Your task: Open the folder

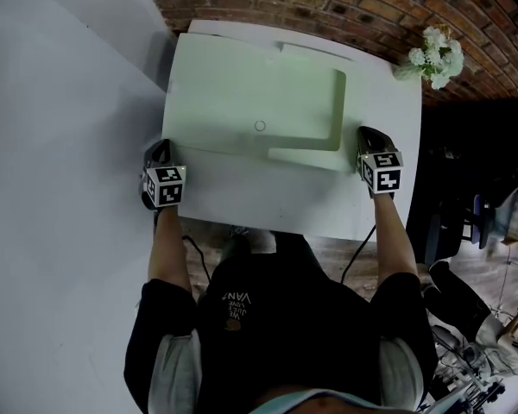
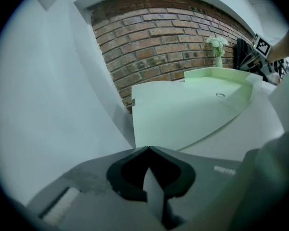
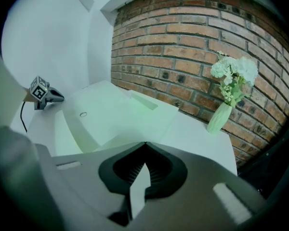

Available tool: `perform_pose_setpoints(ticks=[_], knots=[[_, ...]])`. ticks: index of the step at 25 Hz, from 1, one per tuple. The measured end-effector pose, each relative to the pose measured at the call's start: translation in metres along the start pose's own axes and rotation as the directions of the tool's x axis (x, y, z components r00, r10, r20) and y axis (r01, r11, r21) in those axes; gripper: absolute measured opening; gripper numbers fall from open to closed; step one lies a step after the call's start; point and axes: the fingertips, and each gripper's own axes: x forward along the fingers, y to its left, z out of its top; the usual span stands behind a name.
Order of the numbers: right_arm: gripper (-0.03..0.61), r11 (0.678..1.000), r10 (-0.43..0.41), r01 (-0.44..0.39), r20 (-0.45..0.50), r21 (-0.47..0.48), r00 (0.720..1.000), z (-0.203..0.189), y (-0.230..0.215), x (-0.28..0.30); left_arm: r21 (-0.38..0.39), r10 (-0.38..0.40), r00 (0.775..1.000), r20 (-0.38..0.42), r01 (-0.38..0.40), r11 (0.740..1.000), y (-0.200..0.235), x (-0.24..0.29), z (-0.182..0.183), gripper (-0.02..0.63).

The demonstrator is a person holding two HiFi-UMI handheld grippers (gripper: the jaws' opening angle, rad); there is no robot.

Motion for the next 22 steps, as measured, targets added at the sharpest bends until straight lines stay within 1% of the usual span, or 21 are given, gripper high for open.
perform_pose_setpoints(ticks=[10,22], knots=[[-0.003,1.0,0.002,-0.002,-0.006,-0.006,1.0,0.0,0.0,0.001,-0.005,0.007,0.999,0.036,-0.007,1.0,0.006,-0.008,0.013,0.002],[-0.003,1.0,0.027,-0.027,-0.019,-0.004,0.999,0.0,0.0,0.002,-0.002,0.032,0.995,0.095,-0.032,0.999,0.01,-0.035,0.036,0.002]])
